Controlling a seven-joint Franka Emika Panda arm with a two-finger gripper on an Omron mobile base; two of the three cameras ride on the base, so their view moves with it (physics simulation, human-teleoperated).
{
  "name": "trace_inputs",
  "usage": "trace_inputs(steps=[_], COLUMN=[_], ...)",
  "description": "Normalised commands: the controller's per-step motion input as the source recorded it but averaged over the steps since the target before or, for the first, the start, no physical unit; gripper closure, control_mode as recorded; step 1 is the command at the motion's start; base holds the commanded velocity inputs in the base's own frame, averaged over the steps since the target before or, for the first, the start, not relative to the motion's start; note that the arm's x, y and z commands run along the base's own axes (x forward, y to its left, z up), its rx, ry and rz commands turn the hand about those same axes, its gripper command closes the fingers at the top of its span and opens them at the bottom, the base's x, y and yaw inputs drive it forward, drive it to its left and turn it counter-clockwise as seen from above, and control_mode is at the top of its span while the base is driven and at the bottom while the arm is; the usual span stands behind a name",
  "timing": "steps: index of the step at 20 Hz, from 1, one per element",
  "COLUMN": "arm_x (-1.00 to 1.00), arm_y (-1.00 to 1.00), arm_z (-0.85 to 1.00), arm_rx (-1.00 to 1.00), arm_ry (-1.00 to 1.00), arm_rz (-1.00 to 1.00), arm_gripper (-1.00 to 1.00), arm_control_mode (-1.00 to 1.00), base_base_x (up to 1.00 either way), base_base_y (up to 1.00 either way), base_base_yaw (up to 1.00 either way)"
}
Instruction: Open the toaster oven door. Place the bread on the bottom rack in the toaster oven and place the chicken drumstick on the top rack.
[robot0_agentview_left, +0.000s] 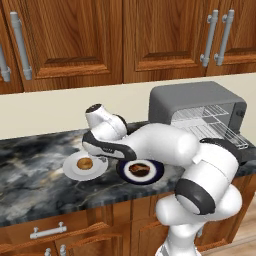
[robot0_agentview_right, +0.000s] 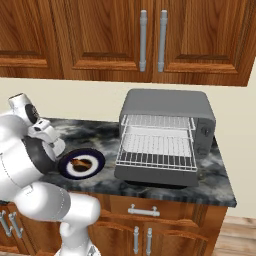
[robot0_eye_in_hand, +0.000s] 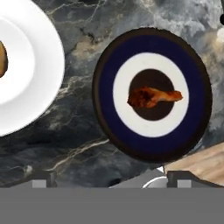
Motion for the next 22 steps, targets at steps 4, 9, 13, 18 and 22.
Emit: trace_inputs(steps=[4,9,13,18,22], arm_x=[0.30,0.38,0.34,0.22,0.41], arm_y=[0.63,0.48,0.39,0.48,0.25], arm_z=[-0.01,-0.02,-0.08,-0.29,-0.18], arm_rx=[0.00,0.05,0.03,0.01,0.00], arm_ry=[-0.09,0.00,0.02,-0.01,0.00], arm_rz=[0.07,0.13,0.28,0.29,0.26], arm_gripper=[-1.00,-1.00,-1.00,-1.00,-1.00], arm_control_mode=[-1.00,-1.00,-1.00,-1.00,-1.00], base_base_x=[0.00,0.00,0.00,0.00,0.00], base_base_y=[0.00,0.00,0.00,0.00,0.00], base_base_yaw=[0.00,0.00,0.00,0.00,0.00])
